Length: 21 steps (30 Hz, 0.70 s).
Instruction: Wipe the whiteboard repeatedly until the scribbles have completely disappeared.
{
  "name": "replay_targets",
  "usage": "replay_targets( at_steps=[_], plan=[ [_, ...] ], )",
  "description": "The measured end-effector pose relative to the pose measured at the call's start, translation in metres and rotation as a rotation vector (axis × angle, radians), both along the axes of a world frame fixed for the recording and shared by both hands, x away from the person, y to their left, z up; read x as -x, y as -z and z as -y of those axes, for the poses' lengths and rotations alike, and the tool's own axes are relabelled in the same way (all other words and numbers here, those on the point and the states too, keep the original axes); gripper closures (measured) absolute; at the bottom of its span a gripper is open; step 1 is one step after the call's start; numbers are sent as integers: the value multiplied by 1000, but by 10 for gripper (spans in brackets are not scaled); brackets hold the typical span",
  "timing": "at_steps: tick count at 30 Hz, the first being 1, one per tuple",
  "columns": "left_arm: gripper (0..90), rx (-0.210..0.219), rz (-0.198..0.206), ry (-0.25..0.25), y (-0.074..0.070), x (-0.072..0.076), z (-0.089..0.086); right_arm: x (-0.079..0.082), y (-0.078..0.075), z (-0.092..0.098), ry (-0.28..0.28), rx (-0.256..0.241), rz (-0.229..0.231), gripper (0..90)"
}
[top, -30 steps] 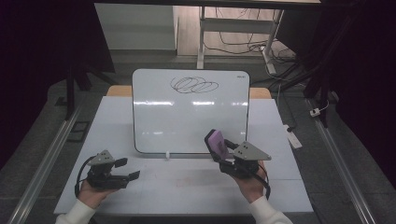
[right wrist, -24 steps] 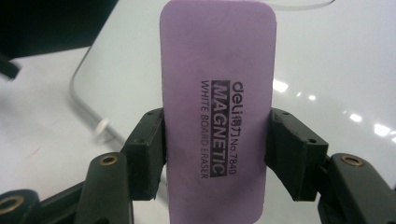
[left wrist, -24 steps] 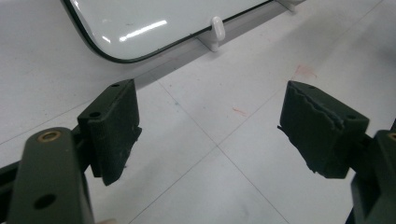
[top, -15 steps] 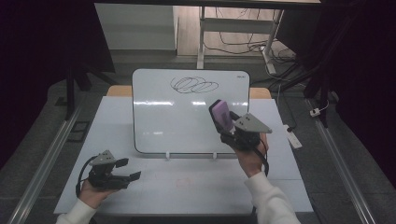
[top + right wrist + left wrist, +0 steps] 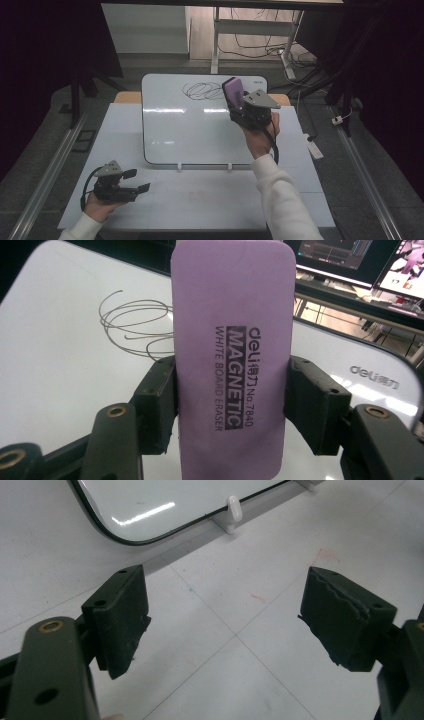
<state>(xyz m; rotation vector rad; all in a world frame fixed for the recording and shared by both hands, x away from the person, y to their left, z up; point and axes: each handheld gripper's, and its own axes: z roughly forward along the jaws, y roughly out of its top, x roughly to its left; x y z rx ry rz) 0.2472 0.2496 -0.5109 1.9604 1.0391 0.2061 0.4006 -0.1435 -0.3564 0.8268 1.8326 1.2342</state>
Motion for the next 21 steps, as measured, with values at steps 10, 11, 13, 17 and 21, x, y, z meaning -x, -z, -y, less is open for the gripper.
replay_targets(
  at_steps=[10,11,13,17,21],
  plan=[
    [201,3,4,12,1,0,0,-18,4,2,73,8,-22,404],
    [200,5,4,13,0,0,-1,-22,5,6,91,-5,-34,404],
    [201,4,3,12,0,0,-1,-25,6,9,93,-28,-45,404],
    [201,5,2,7,1,0,-2,-28,6,5,95,-18,-43,405],
    [200,10,1,3,1,0,-3,-33,7,-5,79,-19,-67,405]
  ],
)
